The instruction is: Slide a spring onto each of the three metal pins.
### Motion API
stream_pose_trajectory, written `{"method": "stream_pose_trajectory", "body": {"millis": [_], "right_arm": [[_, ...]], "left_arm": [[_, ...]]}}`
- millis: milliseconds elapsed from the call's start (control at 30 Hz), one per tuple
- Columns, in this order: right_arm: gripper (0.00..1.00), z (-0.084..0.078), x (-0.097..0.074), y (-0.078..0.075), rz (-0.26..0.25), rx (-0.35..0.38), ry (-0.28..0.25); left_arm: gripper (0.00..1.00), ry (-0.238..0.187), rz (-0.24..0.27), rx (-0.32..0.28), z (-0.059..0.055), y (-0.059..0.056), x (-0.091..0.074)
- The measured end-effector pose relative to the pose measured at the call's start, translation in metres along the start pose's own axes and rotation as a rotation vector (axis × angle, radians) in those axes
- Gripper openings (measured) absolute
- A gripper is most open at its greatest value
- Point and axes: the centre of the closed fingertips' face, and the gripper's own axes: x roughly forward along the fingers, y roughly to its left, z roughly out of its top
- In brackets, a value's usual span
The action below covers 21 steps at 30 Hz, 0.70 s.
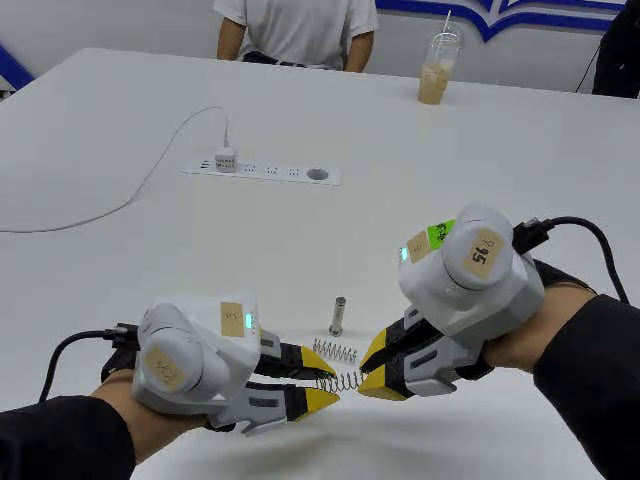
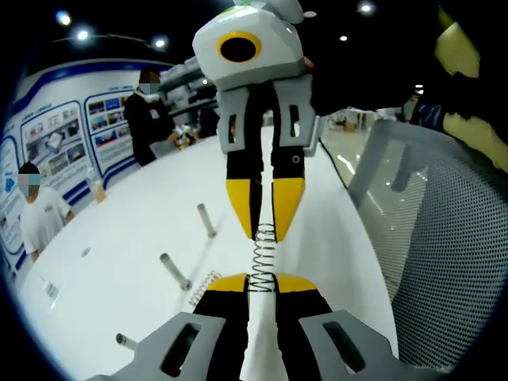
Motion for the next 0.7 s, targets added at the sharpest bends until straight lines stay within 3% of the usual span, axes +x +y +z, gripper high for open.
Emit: {"method": "stream_pose_trajectory", "body": {"millis": [367, 700], "right_arm": [[0.11, 0.020, -0.006, 0.003, -0.009, -0.027, -0.046], [0.12, 0.026, -0.006, 0.005, -0.012, -0.049, -0.047]], "left_arm": [[0.11, -0.005, -0.003, -0.002, 0.001, -0.001, 0.001], [0.11, -0.013, -0.003, -0.008, 0.003, -0.001, 0.001]]}}
